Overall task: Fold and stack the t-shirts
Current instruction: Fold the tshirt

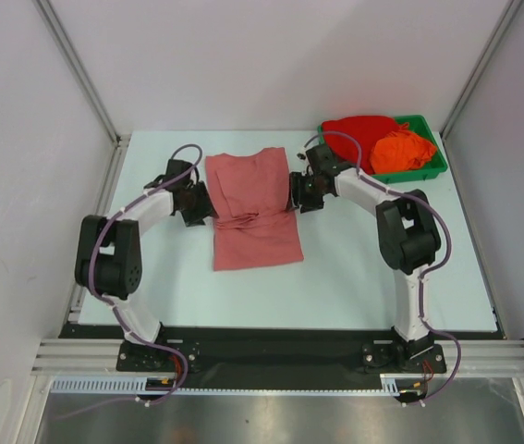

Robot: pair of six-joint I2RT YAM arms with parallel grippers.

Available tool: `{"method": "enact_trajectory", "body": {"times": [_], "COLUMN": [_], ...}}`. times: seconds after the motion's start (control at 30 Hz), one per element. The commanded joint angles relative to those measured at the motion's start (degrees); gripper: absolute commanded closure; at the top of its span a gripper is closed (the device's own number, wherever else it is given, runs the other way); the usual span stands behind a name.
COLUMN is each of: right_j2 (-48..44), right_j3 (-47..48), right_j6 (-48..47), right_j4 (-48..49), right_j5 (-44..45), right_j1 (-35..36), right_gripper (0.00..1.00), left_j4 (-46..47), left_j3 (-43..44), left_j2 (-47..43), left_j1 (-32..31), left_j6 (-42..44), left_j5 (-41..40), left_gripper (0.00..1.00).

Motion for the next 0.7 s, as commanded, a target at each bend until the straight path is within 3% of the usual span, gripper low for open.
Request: {"method": "enact_trajectory", "body": {"times": [0.0,0.13,0.33,0.43,0.67], "right_j2": [-9.72,-12.64,-10.29,-8.52,-2.55], "right_j3": [-1.15,-5.45,-7.75,-7.66,-5.38], "right_j6": [-2.46,-0.98,1.58,2.37,2.54], "right_j4": [-2.46,-2.73,1.66,4.37,8.43], "right_j5": [6.55,9.44,10.94,12.18,15.08], "right_j1": [2.28,7.56,12.84,13.9,13.81], "right_gripper": [0.41,0.45,0.62,0.67,0.65], "left_j4": [1.28,3.83,9.88,11.39,12.71], "left_j3": [-2.72,-9.21,-14.51,-13.64,-8.36], "left_j2": [-12.33,-17.61,-15.35,-10.96,-3.13], "left_j1": [-2.38,-7.12,-11.61,-12.76,-13.11], "left_j6": [1.58,-0.26,-4.13,-4.92,-5.19], "left_j5": [-5.64,0.6,4.21,4.3,0.79], "left_gripper": [0.44,0.57,0.75,0.77,0.77]}}
